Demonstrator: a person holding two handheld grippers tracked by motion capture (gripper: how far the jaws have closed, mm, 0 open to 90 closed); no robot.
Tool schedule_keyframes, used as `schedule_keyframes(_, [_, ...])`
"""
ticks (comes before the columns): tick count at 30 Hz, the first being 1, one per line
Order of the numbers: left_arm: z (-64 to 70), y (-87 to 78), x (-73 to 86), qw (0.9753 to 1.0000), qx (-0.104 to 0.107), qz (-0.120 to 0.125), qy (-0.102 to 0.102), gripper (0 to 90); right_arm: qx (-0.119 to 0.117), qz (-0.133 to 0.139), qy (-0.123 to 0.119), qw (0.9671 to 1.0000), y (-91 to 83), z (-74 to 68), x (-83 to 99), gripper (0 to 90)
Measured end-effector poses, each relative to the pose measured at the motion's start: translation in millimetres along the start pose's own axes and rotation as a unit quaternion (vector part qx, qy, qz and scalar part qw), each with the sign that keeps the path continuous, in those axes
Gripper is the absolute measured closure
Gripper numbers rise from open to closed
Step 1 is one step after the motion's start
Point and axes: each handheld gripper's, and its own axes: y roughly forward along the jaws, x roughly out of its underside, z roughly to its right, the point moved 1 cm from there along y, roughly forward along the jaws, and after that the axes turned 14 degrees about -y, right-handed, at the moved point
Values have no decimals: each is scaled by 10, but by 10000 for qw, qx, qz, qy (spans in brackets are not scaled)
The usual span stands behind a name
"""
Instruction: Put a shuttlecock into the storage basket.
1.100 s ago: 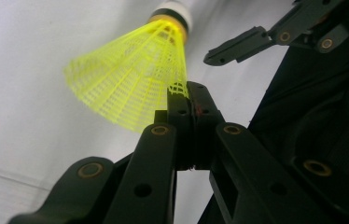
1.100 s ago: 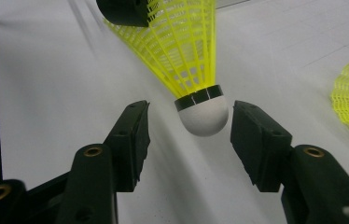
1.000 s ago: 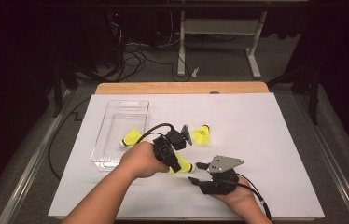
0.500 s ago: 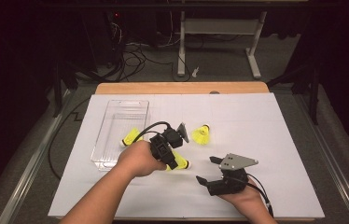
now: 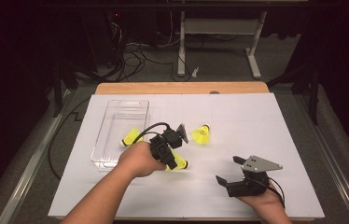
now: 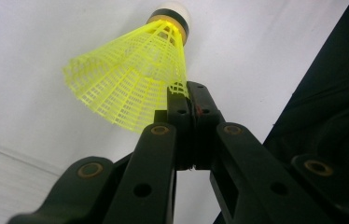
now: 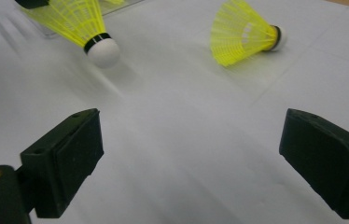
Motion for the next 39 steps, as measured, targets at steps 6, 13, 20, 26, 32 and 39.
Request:
schedule_keyframes(6, [-14,-15,0,10000,5,-34,1,897,220,-59,136,9996,-123,93,122,12])
schedule_keyframes(13, [-25,-25,8,10000,-21,3,-60,897,567,150,344,9977,-272,184,266,4])
schedule_keyframes(20, [-18,-30,23,10000,-77,6,-58,897,795,296,288,9960,-343,177,384,4])
schedule_keyframes(26, [-39,-50,44,9999,-105,22,-102,897,849,441,314,9949,-352,181,364,4])
schedule_keyframes(32, [-56,-31,57,9998,-152,41,-147,897,870,611,336,9938,-359,169,333,4])
schedule_keyframes(39, [-101,-40,76,9996,-112,95,-227,896,850,586,316,9942,-335,152,329,4])
